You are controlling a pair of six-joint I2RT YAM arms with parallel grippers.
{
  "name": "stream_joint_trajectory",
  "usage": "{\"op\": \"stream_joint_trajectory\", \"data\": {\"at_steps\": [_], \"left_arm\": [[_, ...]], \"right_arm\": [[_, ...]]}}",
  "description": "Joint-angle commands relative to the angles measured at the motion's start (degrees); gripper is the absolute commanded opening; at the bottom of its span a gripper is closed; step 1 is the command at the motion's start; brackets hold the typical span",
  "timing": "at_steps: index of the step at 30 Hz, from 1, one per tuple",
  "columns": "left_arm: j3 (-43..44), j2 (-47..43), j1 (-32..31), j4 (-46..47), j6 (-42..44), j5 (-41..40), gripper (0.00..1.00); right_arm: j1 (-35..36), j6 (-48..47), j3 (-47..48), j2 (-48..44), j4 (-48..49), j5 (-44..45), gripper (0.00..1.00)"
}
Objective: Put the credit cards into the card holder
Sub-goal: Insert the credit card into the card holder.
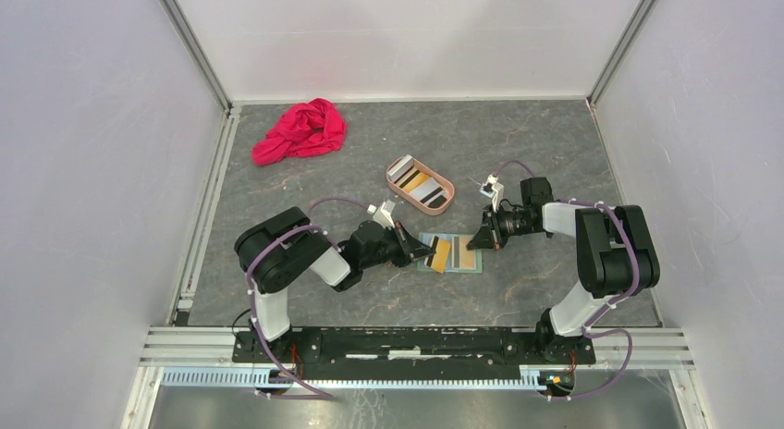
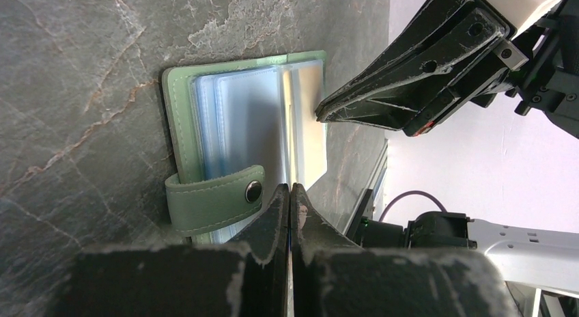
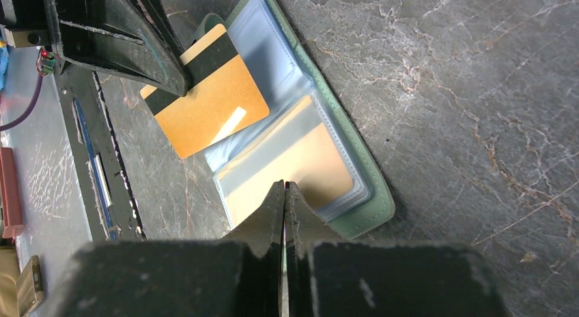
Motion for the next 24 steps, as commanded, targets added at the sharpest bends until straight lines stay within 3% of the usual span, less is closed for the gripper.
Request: {"op": "stream_joint_trajectory", "data": {"at_steps": [1,24], "left_arm": [[1.3,1.4,-0.3,3.8,-2.0,0.5,0.02],[1.4,3.5,-0.3,7.6,-3.3,1.4,0.02]], "right_arm": [[0.3,-1.0,1.7,0.3,-0.1,1.0,0.0],[0.3,-1.0,1.6,0.1,-0.1,1.0,0.0]]}}
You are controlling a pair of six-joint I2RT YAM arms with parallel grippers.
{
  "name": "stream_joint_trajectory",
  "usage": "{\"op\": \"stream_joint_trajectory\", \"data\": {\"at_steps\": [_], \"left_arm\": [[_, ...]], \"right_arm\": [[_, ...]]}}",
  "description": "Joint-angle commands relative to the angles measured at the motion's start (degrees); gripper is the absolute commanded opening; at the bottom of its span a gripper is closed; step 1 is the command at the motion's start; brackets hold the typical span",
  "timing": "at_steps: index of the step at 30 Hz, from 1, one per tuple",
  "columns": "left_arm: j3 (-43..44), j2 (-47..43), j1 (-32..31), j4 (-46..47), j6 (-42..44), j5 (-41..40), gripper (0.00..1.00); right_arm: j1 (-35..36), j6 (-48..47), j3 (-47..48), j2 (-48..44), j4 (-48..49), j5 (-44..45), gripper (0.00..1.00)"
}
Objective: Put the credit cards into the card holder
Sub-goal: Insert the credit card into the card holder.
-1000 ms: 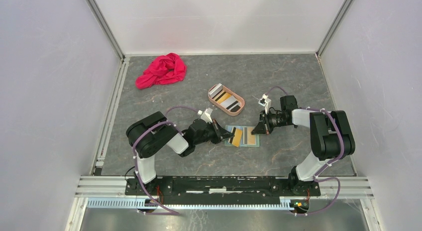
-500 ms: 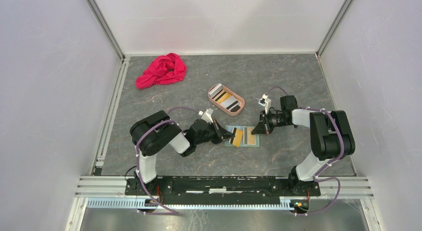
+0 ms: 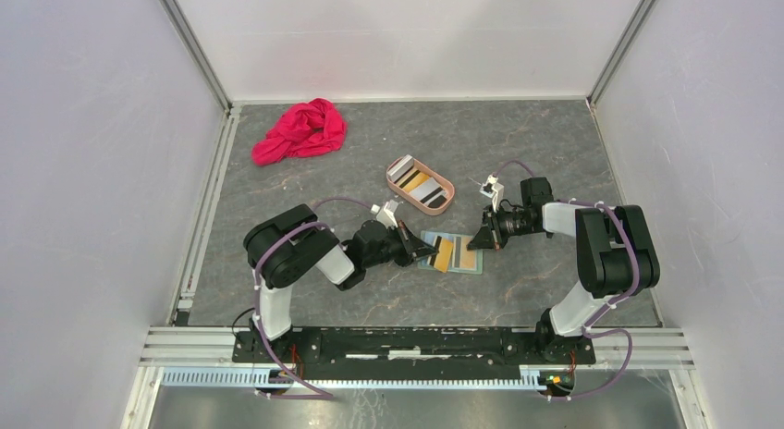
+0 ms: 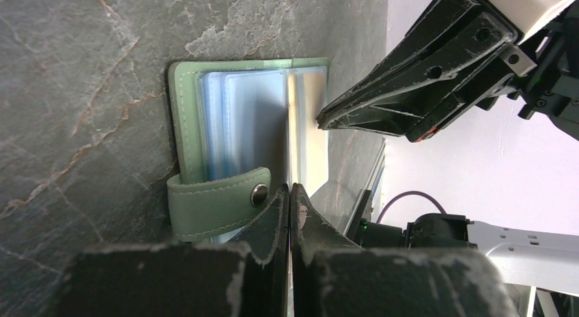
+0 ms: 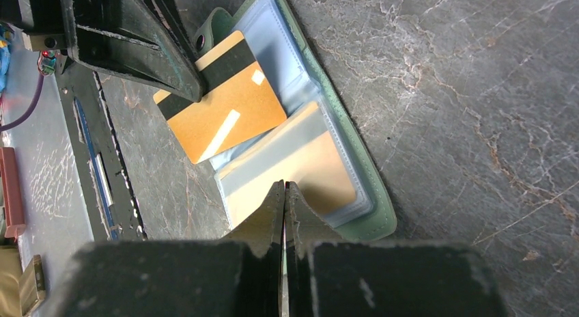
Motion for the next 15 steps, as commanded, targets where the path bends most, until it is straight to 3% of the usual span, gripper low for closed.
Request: {"op": "stream_joint_trajectory", "data": {"at_steps": [1,15], "left_arm": [[-1.0,-0.3,-0.2,6.3,-2.6,-0.8,0.02],[-1.1,0.3,-0.2,7.7,-2.7,0.1,0.02]], "right_arm": [[0.3,-0.9,1.6,0.1,0.2,0.9,0.0],[0.2,-0.9,1.6,0.0,0.2,1.0,0.0]]}}
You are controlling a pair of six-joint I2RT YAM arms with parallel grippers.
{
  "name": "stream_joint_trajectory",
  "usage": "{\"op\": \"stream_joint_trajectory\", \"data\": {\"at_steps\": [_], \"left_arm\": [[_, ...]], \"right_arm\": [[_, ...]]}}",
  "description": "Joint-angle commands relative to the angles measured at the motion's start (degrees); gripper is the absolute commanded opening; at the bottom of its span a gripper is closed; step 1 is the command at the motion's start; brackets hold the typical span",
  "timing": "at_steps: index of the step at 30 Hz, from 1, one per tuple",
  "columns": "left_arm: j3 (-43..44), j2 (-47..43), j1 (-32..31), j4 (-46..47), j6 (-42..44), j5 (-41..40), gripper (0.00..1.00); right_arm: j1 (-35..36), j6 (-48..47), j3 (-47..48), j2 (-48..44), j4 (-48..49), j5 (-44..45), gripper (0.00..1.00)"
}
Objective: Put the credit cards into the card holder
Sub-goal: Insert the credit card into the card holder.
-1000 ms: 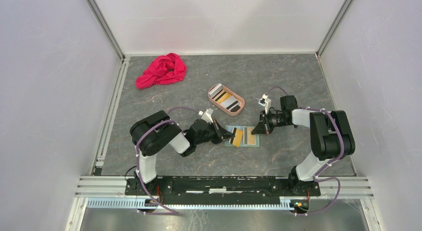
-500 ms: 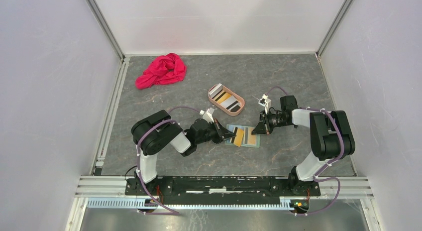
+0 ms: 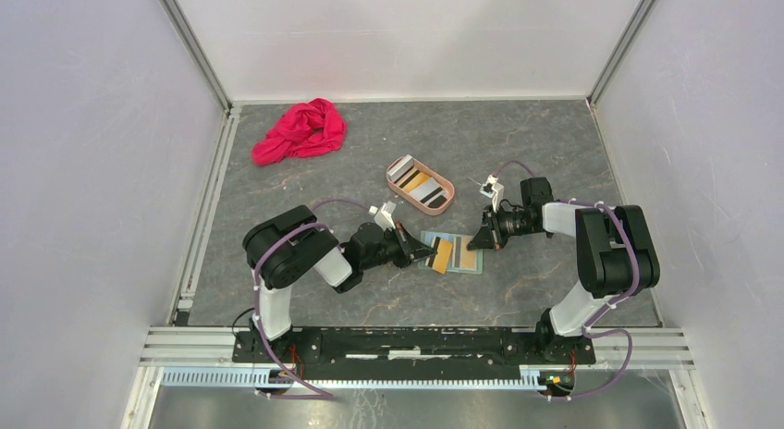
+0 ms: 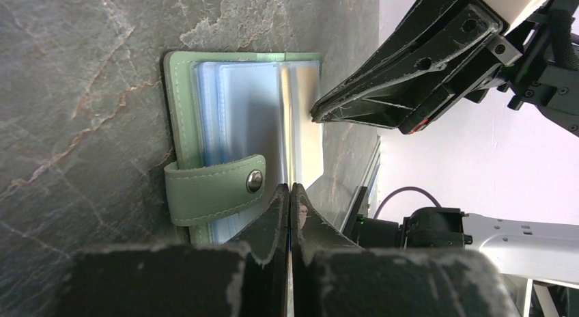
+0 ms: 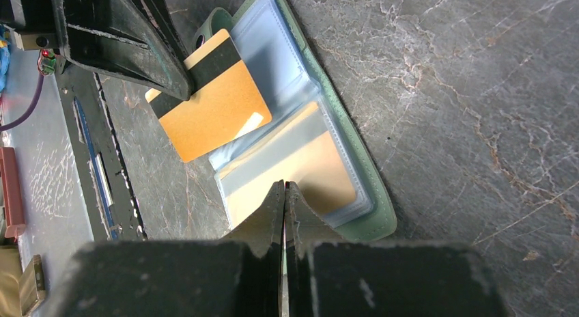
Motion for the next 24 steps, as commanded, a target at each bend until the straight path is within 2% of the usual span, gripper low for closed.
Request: {"op": "stream_joint_trajectory", "data": {"at_steps": [1,24], "left_arm": [[1.0,0.7,-0.2,4.6,-2.7,0.9,0.02],[3.1,0.9,-0.3,-1.5,-1.8,1.5,0.02]], "right_arm": [[0.2,-0.9,1.6,0.0,0.2,1.0,0.0],[0.2,-0.9,1.7,-0.2,0.2,0.9,0.0]]}}
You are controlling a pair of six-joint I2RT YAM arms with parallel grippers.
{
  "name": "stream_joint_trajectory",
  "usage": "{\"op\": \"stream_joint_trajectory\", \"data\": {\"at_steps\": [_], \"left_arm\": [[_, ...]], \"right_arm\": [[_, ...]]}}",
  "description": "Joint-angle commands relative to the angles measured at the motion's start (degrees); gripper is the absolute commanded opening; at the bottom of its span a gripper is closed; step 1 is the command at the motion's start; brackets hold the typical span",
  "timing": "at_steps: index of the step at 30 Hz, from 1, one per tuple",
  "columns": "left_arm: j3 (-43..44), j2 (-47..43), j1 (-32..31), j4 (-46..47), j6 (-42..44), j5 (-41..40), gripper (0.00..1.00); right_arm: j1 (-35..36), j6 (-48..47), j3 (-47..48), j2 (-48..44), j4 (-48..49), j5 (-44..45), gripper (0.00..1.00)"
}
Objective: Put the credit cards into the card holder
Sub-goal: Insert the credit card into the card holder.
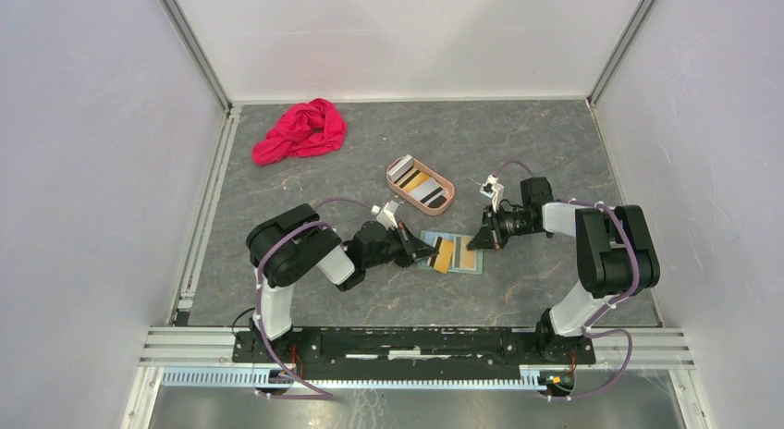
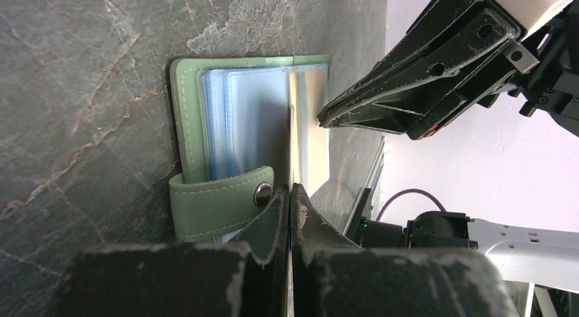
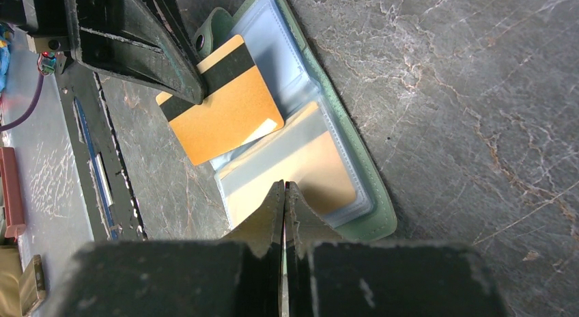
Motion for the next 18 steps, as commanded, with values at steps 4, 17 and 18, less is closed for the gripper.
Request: {"op": "stream_joint_trajectory", "data": {"at_steps": [4,17,18], "left_arm": [[1.5,-1.0,-0.3,-2.1,-1.5,0.0,0.02],[3.9,0.1,-0.3,-4.1,-1.2,1.2,0.02],[4.1,0.1,-0.3,-4.4,-1.1,1.2,0.02]], "right_arm": [[0.2,-0.9,1.6,-0.1,0.3,0.8,0.0],[0.2,-0.9,1.6,-0.1,0.3,0.7,0.0],[0.2,-0.9,1.6,-0.2,0.3,0.7,0.0]]}}
